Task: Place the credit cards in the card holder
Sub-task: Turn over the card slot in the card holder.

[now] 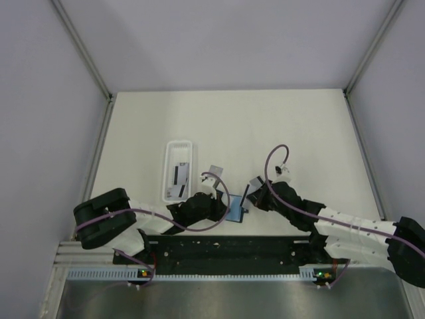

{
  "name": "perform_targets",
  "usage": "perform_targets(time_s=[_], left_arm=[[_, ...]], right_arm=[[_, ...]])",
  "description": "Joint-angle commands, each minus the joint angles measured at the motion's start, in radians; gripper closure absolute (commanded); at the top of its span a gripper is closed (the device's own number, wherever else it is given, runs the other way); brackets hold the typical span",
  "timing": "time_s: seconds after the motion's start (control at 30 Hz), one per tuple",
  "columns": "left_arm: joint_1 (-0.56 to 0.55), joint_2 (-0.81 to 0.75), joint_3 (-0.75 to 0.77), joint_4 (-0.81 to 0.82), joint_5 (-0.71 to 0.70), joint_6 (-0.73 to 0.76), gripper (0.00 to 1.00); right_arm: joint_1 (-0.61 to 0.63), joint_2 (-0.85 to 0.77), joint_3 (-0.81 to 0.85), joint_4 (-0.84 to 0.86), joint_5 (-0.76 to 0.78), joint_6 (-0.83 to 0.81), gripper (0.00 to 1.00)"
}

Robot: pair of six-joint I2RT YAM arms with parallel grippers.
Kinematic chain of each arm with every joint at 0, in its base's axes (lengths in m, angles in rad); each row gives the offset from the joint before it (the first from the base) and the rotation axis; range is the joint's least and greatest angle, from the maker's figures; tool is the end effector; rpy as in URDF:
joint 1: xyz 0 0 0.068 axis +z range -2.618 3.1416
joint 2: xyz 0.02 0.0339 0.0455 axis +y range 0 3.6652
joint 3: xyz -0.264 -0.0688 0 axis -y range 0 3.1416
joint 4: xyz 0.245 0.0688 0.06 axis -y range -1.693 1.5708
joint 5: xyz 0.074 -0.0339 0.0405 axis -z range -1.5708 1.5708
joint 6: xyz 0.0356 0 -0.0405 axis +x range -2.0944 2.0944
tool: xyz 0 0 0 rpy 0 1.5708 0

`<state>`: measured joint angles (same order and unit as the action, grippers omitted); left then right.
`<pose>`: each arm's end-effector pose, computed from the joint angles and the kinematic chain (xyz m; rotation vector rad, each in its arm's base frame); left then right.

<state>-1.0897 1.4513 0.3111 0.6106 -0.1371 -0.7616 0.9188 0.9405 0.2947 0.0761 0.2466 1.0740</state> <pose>0.1152 -0.2102 0.1228 0.2796 2.2306 -0.9363 0.1207 0.1438 0.1687 0.3274 2.2373 0.8841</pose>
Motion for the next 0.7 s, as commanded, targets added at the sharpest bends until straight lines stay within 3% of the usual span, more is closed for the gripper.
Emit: perform_targets(time_s=[0.0,0.67], left_arm=[[0.007,0.037,-0.046,-0.144,0.014,0.016,1.0],[0.013,0.037,-0.053,-0.133,0.022,0.016,1.0]], right_arm=[[0.018,0.023,0.003,0.082,0.013,0.012,1.0],[0.041,0.087,0.006,0.054,0.016,0.043,1.0]])
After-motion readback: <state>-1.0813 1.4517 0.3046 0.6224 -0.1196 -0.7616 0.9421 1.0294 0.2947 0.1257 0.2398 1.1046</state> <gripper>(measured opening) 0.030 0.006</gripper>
